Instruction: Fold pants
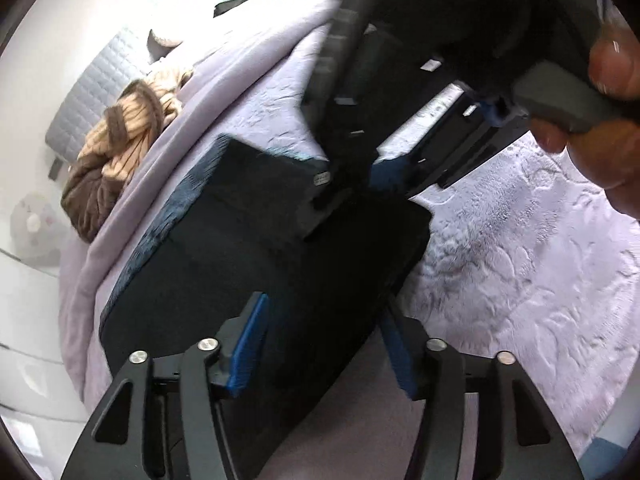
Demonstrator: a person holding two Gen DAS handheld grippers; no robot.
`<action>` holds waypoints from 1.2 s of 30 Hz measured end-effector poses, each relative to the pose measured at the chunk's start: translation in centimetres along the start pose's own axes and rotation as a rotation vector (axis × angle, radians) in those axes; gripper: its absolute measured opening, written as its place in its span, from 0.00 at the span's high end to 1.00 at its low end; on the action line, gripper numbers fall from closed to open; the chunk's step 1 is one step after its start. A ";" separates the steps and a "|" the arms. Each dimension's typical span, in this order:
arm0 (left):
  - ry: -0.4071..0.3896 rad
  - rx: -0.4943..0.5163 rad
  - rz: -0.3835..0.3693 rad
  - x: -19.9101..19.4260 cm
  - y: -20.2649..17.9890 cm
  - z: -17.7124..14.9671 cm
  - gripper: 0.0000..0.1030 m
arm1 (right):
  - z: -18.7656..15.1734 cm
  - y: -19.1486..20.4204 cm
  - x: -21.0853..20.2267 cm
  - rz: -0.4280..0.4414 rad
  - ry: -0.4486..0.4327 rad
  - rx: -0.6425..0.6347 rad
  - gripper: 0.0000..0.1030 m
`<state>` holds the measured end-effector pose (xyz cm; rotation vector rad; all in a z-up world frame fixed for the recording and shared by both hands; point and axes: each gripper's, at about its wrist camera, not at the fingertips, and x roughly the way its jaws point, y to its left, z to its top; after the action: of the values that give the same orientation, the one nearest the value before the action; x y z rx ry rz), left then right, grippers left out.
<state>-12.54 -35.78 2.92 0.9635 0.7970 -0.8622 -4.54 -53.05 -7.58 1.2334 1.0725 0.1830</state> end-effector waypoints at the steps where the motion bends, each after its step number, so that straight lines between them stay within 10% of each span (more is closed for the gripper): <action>1: -0.001 -0.018 -0.007 -0.5 0.6 -0.2 0.35 | -0.2 0.5 -0.1 -0.031 -0.007 -0.014 0.82; 9: 0.001 -0.330 0.087 -1.7 12.7 -2.5 0.28 | -1.4 4.8 -2.8 -0.350 -0.039 -0.128 0.74; 18: 0.200 -0.835 0.097 5.8 24.9 -7.9 0.28 | 1.3 11.7 -1.6 -0.410 -0.148 -0.300 0.74; 24: 0.230 -0.797 0.079 8.5 23.8 -8.0 0.28 | 2.8 11.4 3.8 -0.602 -0.027 -0.351 0.74; 36: 0.253 -0.816 0.036 5.7 23.4 -8.7 0.28 | -0.8 9.9 2.9 -0.668 -0.050 -0.381 0.74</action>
<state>9.02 -21.92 3.14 0.3535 1.2137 -0.3147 0.50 -46.86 -1.00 0.4969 1.2796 -0.1529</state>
